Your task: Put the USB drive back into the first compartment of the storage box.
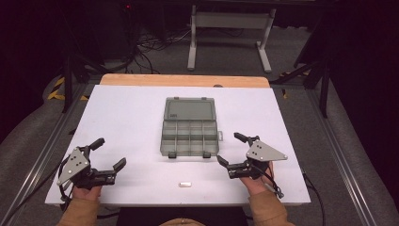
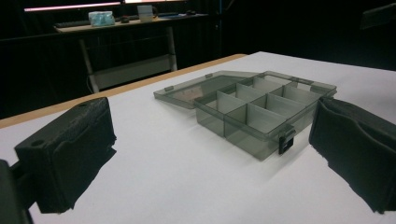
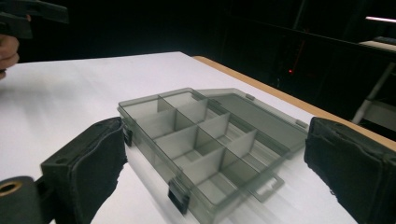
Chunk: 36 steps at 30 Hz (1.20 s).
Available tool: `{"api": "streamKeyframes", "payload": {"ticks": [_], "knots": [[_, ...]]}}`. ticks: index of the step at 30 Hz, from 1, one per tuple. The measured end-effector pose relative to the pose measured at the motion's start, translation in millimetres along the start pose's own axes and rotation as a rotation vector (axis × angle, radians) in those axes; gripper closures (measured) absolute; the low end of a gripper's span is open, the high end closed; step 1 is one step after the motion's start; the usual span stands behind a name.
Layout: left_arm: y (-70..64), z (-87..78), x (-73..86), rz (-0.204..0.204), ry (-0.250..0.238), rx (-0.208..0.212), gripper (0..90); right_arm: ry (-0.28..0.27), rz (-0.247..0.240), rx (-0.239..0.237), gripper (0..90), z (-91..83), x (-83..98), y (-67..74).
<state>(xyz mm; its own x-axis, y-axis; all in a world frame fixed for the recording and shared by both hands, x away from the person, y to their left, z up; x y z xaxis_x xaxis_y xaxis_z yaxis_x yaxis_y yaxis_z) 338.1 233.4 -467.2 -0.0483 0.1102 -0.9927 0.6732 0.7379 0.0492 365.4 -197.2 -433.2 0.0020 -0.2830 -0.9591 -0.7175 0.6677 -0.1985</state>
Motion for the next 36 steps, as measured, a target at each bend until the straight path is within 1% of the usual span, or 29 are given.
{"api": "streamKeyframes", "payload": {"ticks": [4, 7, 9, 11, 14, 18, 21, 27, 29, 36], "knots": [[0.1, -0.2, 0.3, -0.001, -0.001, 0.0, 0.8, -0.002, 0.002, -0.038, 6.0, 10.4, -8.2, 6.3], [0.2, -0.3, 0.2, -0.002, -0.003, 0.001, 0.9, -0.006, 0.019, -0.075, 4.3, 16.9, -14.1, 10.6], [0.1, -0.2, 0.2, 0.0, -0.002, 0.0, 0.9, -0.019, 0.028, -0.102, 2.6, 20.6, -18.1, 12.7], [0.3, 0.1, 0.3, 0.002, -0.001, 0.0, 0.8, -0.034, 0.025, -0.132, 1.6, 24.0, -22.0, 15.3], [0.2, 0.4, 0.4, 0.002, 0.001, 0.001, 0.8, -0.045, 0.011, -0.16, 0.8, 30.0, -27.1, 20.4], [0.3, 0.5, 0.5, 0.003, 0.001, 0.001, 0.8, -0.03, -0.002, -0.194, 0.7, 39.2, -32.5, 26.8], [0.2, 0.4, 0.5, 0.003, 0.001, 0.001, 0.9, -0.006, -0.025, -0.21, 1.8, 47.2, -37.3, 33.7], [0.2, 0.0, 0.4, 0.007, 0.001, 0.002, 0.8, 0.025, -0.052, -0.271, 8.1, 60.3, -43.2, 47.0], [0.0, 0.1, 0.4, 0.008, 0.001, 0.003, 0.8, 0.041, -0.054, -0.296, 10.0, 64.7, -43.3, 51.3], [-0.2, 0.3, 0.6, 0.01, 0.002, 0.005, 0.8, 0.086, -0.072, -0.352, 14.8, 75.3, -44.3, 63.6]]}}
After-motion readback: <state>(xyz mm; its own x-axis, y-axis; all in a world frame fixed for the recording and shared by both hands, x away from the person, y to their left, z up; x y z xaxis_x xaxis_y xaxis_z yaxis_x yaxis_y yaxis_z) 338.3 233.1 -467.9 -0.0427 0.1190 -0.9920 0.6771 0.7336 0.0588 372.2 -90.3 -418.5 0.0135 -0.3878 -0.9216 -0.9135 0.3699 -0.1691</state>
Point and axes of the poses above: each handheld gripper's, and its own axes: z roughly forward along the jaws, x roughly out of its underside, y roughly to its left, the point moved 4 cm from there along z, roughly forward along the jaws, and after that the axes turned 3 degrees about x, right-handed, at the moved point
